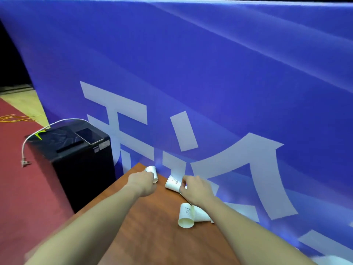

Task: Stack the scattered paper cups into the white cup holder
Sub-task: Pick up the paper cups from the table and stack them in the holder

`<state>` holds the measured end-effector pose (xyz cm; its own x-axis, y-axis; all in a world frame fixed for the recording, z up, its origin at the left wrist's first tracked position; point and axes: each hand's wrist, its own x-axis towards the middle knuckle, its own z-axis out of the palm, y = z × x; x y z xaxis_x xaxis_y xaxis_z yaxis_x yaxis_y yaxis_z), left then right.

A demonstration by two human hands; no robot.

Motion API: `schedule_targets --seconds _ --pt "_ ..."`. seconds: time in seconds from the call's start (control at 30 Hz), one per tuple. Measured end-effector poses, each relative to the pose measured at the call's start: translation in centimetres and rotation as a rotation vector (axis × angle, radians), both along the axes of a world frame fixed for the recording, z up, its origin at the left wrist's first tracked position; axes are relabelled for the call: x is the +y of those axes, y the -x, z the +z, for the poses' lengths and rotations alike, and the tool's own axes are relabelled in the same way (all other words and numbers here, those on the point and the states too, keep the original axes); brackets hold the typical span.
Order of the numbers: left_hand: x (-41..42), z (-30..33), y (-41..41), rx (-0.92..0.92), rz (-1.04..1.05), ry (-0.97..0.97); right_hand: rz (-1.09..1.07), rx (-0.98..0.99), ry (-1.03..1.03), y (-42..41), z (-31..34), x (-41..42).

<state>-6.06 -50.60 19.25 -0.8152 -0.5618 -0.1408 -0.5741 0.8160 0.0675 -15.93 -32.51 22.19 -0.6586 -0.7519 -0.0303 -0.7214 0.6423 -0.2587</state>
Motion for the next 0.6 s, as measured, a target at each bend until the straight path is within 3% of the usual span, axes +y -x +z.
schedule_targets --seconds 0.23,0.6 --pt "-7.3 -2.2 2.2 -0.031 0.036 -0.004 0.020 -0.040 -0.101 3.1 -2.4 -7.4" --pt "-15.9 -11.5 10.2 0.007 0.098 -0.162 0.104 -0.031 -0.286 10.0 -13.1 -15.7"
